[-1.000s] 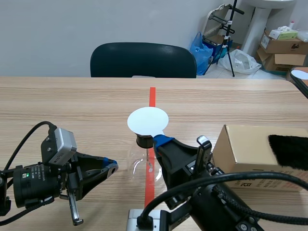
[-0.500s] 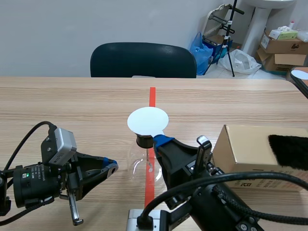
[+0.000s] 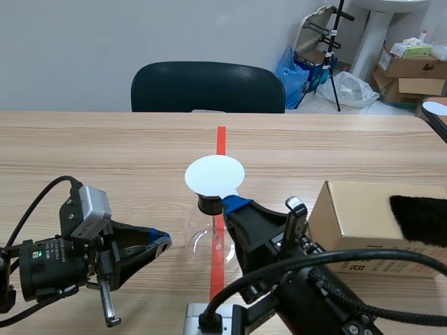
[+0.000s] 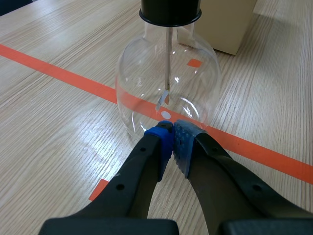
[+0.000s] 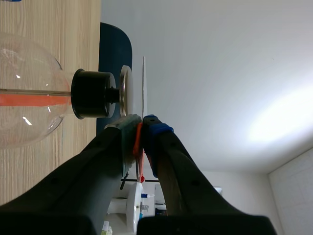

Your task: Do the electroscope experiment

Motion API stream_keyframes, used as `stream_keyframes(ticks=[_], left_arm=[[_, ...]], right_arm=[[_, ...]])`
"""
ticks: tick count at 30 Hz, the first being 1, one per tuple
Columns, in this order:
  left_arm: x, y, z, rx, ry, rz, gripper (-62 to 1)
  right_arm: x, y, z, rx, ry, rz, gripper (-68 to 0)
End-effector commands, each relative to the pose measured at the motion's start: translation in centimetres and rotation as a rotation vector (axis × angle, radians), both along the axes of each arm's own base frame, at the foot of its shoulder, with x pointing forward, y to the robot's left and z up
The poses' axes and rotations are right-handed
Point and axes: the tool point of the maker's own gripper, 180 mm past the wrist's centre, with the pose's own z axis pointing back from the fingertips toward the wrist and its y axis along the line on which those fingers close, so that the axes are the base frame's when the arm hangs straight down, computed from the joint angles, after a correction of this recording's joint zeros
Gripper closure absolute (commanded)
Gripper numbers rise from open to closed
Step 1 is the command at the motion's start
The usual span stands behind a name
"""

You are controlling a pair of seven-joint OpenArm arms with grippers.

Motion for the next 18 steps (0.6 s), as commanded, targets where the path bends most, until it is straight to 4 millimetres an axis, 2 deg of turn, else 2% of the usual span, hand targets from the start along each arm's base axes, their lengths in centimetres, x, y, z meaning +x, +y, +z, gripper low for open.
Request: stream_keyframes(ticks=[1, 10, 18], left_arm=[[0.4, -0.1, 0.8, -0.027, -0.018, 0.005, -2.9], [0.4, -0.1, 0.8, -0.027, -0.018, 0.005, -3.0], [0.4, -0.1, 0.8, -0.027, -0.018, 0.005, -2.9]], right_arm=[[0.5, -0.1, 1.1, 0.006, -0.043, 0.003, -1.0], [1.4, -1.4, 1.2, 0.011, -0.045, -0.084, -1.0], [3.2, -4.8, 1.5, 0.024, -0.05, -0.3, -1.1]])
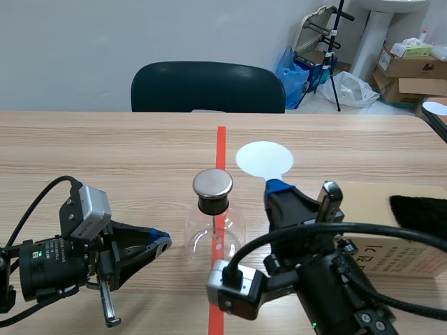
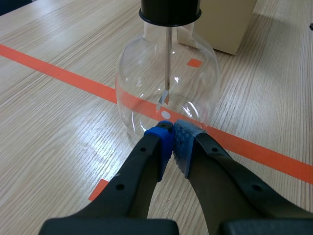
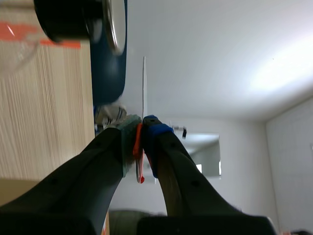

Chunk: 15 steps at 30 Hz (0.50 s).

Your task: Do the electroscope experiment

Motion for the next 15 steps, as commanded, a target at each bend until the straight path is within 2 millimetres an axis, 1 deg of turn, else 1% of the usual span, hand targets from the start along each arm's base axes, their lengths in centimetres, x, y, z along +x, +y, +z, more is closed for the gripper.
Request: stream_keyframes(ticks=[1, 8, 15], left_arm=[[0.4, -0.1, 0.8, -0.027, -0.018, 0.005, -2.9], [0.4, -0.1, 0.8, -0.027, -0.018, 0.005, -3.0], [0.4, -0.1, 0.8, -0.027, -0.018, 0.005, -3.0]], right_arm=[[0.7, -0.8, 1.3, 0.008, -0.044, -0.035, -1.1], [1.6, -4.0, 1.4, 0.018, -0.048, -0.218, -1.0], [1.8, -5.7, 1.5, 0.024, -0.051, -0.318, -1.0]])
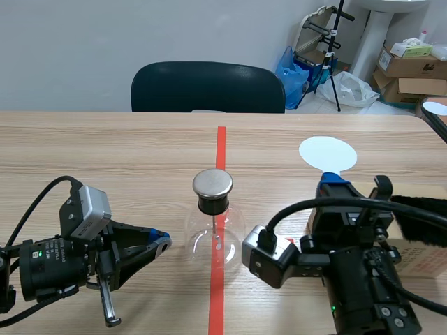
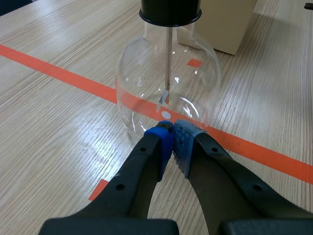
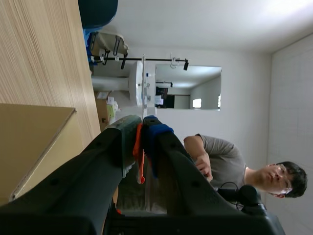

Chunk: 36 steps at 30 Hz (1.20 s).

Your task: Do the electroscope experiment

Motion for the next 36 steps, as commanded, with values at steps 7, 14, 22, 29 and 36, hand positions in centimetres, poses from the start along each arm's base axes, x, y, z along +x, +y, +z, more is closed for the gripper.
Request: stream_keyframes(ticks=[7, 14, 22, 29, 36], left_arm=[[0.4, -0.1, 0.8, -0.027, -0.018, 0.005, -3.0], [0.4, -0.1, 0.8, -0.027, -0.018, 0.005, -3.0], [0.4, -0.1, 0.8, -0.027, -0.018, 0.005, -2.9], [0.4, -0.1, 0.8, -0.027, -0.018, 0.005, -3.0], [0.4, -0.1, 0.8, -0.027, -0.018, 0.005, -2.9]], right_arm=[[0.5, -0.9, 1.3, 0.008, -0.044, -0.042, -1.0], [0.5, -0.9, 1.3, 0.008, -0.044, -0.04, -1.0], [0.4, 1.1, 1.2, 0.001, -0.042, 0.07, -1.0], [-0.4, 4.2, 1.1, -0.009, -0.037, 0.25, -1.0], [-1.7, 7.2, 0.9, -0.02, -0.032, 0.431, -1.0]])
